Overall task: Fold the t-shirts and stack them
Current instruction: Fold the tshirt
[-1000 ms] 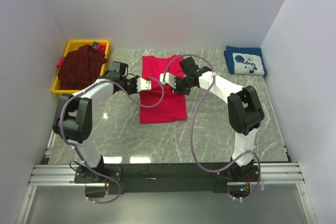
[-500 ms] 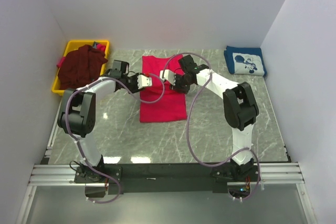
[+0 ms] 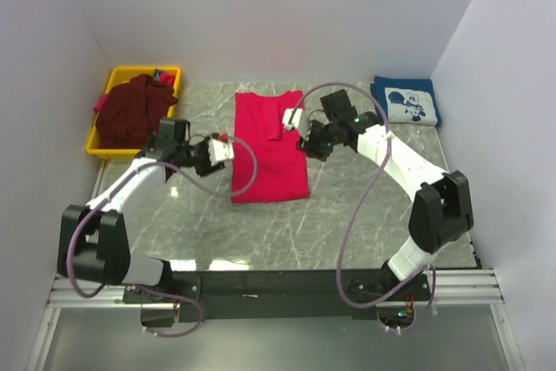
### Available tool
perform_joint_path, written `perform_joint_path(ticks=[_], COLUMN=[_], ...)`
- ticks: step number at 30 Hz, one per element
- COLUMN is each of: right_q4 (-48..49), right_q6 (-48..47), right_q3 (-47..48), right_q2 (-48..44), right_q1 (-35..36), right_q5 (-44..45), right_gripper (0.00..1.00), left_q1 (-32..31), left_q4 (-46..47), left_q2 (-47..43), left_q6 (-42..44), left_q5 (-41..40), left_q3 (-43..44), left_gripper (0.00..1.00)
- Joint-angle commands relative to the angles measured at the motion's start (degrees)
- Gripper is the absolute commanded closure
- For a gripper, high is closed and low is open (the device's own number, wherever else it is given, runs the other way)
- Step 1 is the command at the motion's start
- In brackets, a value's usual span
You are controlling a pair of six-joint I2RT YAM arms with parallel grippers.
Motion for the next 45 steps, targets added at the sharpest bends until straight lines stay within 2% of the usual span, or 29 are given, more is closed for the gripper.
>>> perform_joint_path(ticks=[1,4,8,15,23,26,32,34,35,37,38,41,45], right_q4=[0.0,4.0,9.8,17.0,18.1,17.9,15.5,15.7,15.7,15.4,15.0,10.0,2.0], right_q6=[3.0,2.1,-0.3,-1.4,-3.5,-4.4,-6.5,-6.5,-6.4,-6.0,-5.3,-3.7,-0.6], right_q3=[-8.2,-14.4,-19.3,-22.0,-23.2,-23.5,-24.8,-25.3,-25.3,-24.8,-24.4,-21.2,-14.9], right_q2=[-2.9,-4.2,-4.2,-1.4,2.0,2.6,2.9,2.8,2.8,2.9,2.8,-0.2,-5.7], right_q1=[4.2,7.7,10.0,10.5,12.4,13.0,13.6,13.6,13.6,13.6,13.6,13.5,11.0], right_q5=[-2.1,0.3,2.6,3.7,5.0,6.2,7.9,8.4,8.4,8.6,8.4,6.9,2.7], right_gripper=[0.46,0.47,0.47,0.47,0.5,0.56,0.58,0.64,0.71,0.8,0.9,1.0,1.0], left_q1=[-2.9,-4.4,-5.7,-8.3,-9.7,-9.7,-9.7,-9.8,-9.8,-9.8,-9.8,-9.6,-7.2], left_q4=[-2.9,-1.4,0.8,5.6,8.6,6.6,6.9,7.2,6.9,5.6,5.0,1.1,-3.9], left_q2=[-3.5,-7.8,-7.9,-4.0,1.7,3.9,4.4,4.6,4.7,4.6,4.3,1.3,-3.7], left_q6=[2.3,8.5,14.3,15.2,18.1,18.4,20.6,20.9,21.0,20.6,20.2,16.7,10.1], left_q5=[3.3,2.1,1.3,0.7,-2.1,-2.9,-4.2,-4.3,-4.4,-4.3,-4.0,-2.5,1.5], left_q3=[-9.8,-16.1,-19.2,-18.7,-17.8,-15.9,-17.0,-17.0,-16.9,-16.2,-15.8,-13.9,-8.0], left_gripper=[0.45,0.43,0.4,0.4,0.43,0.51,0.64,0.72,0.75,0.88,0.91,0.99,0.99])
